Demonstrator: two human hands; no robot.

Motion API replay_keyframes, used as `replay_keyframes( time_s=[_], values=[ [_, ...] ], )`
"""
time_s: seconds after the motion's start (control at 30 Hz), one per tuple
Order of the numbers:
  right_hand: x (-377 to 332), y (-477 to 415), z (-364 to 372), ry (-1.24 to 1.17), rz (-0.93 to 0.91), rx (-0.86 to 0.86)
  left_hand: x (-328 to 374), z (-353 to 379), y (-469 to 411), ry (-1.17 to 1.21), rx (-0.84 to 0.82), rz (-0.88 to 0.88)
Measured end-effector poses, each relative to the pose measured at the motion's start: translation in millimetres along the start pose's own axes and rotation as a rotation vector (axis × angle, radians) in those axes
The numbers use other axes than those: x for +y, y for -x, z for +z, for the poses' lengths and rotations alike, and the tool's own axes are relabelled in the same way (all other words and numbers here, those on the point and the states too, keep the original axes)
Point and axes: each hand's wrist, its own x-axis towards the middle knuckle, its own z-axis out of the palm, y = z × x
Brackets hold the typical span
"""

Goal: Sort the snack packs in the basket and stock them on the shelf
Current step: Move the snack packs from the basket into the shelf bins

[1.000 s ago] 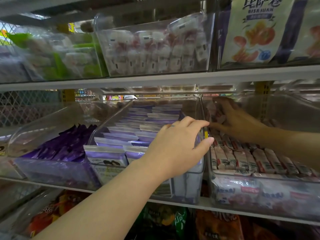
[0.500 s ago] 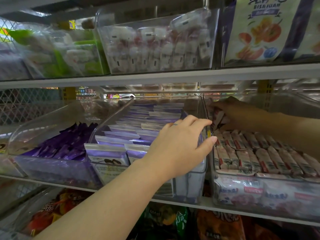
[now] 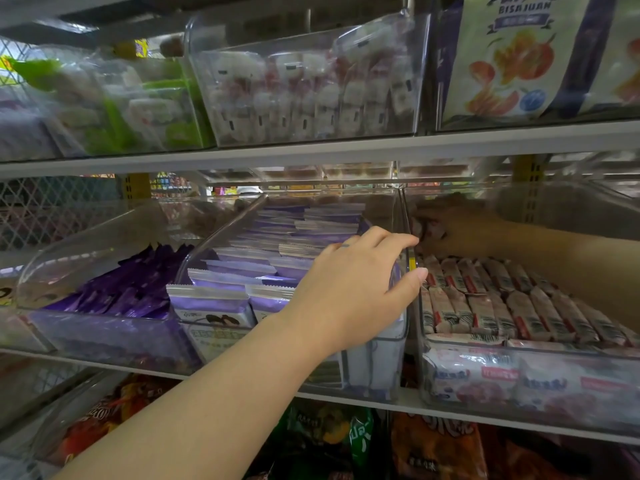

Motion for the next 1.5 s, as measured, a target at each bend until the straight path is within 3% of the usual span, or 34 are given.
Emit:
replay_keyframes(
  time_s=[0.13, 0.2, 0.3, 0.37, 0.47, 0.63, 0.77, 0.87, 0.97, 1.07, 1.27, 1.4, 1.5],
  values=[
    [-11, -13, -7, 0.029, 0.154, -0.037, 0, -1, 0, 0.01, -0.003, -0.004],
    [-16, -11, -9, 0.051, 0.103, -0.064, 0, -1, 0, 0.007, -0.002, -0.005],
    [-14, 5, -12, -0.213, -0.04, -0.029, 0, 0, 1, 0.002, 0.0, -0.004],
    [-5, 15, -15, -0.327, 0.033, 0.059, -1, 0, 1, 0.001, 0.008, 0.005],
    [3, 24, -6, -0.274, 0.137, 0.227, -1, 1, 0, 0.004, 0.019, 0.011],
    [-4, 29, 19, -0.222, 0.09, 0.171, -1, 2, 0, -0.002, 0.03, 0.014],
    [-3, 18, 9, -0.001, 0.014, 0.267, 0, 2, 0, 0.0, 0.027, 0.017],
    [-8, 18, 15, 0.113, 0.013, 0.214, -2, 2, 0, -0.003, 0.025, 0.015],
    [-8, 20, 13, -0.124, 0.027, 0.078, -1, 3, 0, -0.001, 0.023, 0.014],
    [-2, 24, -1, -0.38, 0.036, 0.143, -1, 3, 0, 0.001, 0.025, 0.013],
    [4, 15, 9, -0.158, 0.008, 0.252, 0, 2, 0, 0.0, 0.014, 0.009],
    [1, 0, 17, 0.033, 0.189, 0.125, -1, 2, -1, -0.005, 0.02, 0.009],
    [-2, 6, 16, 0.009, 0.139, 0.041, -1, 2, -1, -0.016, 0.006, 0.007]
  ],
)
